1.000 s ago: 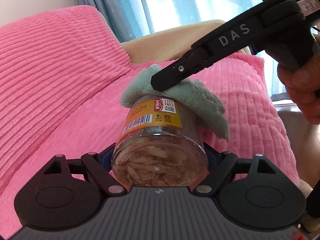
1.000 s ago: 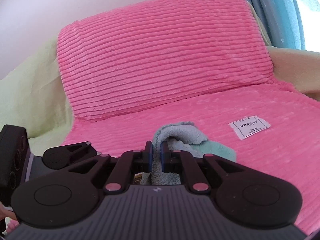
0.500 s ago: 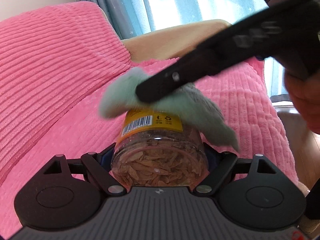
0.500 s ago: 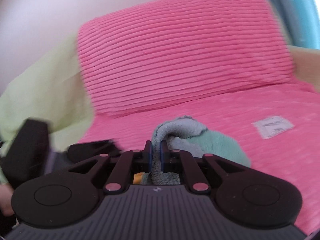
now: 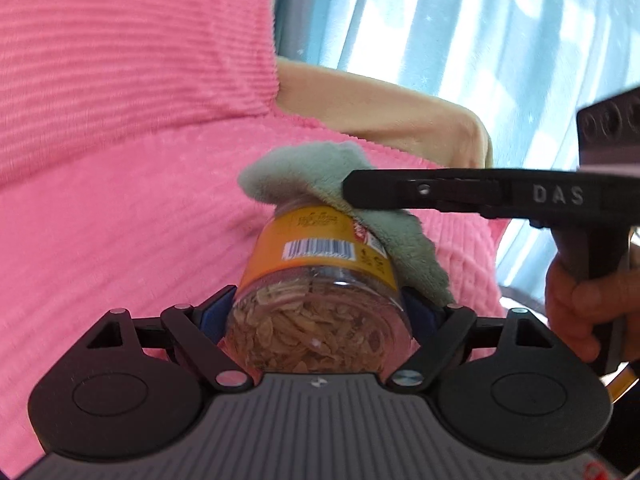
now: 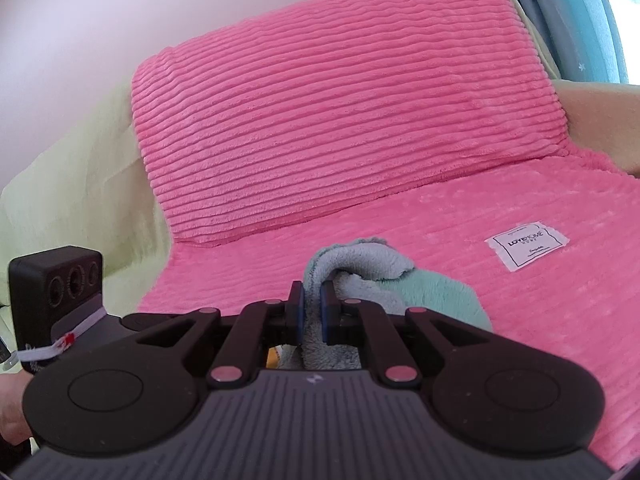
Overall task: Clean container
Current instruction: 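Rotate the jar in the left gripper while the right gripper wipes its side with the cloth, then wipe the jar's barcode side with the right gripper's cloth while the left holds the jar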
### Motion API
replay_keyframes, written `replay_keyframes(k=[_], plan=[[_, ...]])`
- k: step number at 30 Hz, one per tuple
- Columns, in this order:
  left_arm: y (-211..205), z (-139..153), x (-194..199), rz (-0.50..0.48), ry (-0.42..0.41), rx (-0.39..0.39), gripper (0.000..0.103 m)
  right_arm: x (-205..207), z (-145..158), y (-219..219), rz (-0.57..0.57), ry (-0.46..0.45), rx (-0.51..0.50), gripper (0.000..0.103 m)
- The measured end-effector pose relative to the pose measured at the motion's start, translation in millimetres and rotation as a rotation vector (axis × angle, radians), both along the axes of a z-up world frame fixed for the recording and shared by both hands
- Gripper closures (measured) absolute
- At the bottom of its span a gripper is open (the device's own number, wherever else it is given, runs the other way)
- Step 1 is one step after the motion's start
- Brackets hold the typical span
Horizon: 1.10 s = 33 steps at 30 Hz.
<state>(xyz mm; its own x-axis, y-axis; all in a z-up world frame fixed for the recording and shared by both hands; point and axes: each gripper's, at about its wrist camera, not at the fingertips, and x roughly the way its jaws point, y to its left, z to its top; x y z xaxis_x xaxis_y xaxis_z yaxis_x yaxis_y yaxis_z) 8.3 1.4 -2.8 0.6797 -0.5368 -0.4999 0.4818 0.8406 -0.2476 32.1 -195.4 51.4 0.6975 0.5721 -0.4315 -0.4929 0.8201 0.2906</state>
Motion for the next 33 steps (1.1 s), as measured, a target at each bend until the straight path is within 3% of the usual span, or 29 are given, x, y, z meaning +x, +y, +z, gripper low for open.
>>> replay_keyframes(k=[3,7,9,14,18,22,26,29,33], plan=[[-9.0,1.5,-7.2,-0.020,-0.058,0.087,0.018,0.1,0.8,-0.4,-0.003,-0.003,-0.009,0.098],[-36.0,-0.2,-24.4,-0.067,-0.234,0.340,0.018,-0.1,3.7,-2.3,-0.022,-0.024,-0.036,0.098],[-45.1,-3.3,-31.0,-0.080,-0.287,0.420,0.018,1.2,3.1,-5.2,-0.044,-0.023,-0.042,0.098],[-45.6,-5.0,-34.4,-0.083,-0.300,0.433,0.018,-0.8,3.5,-1.3,-0.022,-0.020,-0.049,0.096],[-44.5,-5.5,-33.4,-0.080,-0.289,0.421,0.018,-5.1,2.5,8.3,0.124,0.004,0.013,0.096],[-47.4,-6.9,-32.8,-0.082,-0.289,0.432,0.018,-13.0,3.4,21.7,0.209,-0.018,-0.018,0.097],[-50.6,-6.7,-33.3,-0.081,-0.292,0.441,0.018,-11.7,4.4,18.3,0.119,-0.055,-0.078,0.098],[-51.8,-6.4,-33.0,-0.078,-0.285,0.439,0.018,-5.6,2.6,7.1,0.037,-0.048,-0.068,0.098],[-48.8,-3.6,-29.8,-0.068,-0.252,0.404,0.018,-4.5,1.5,6.5,0.035,-0.036,-0.049,0.098]])
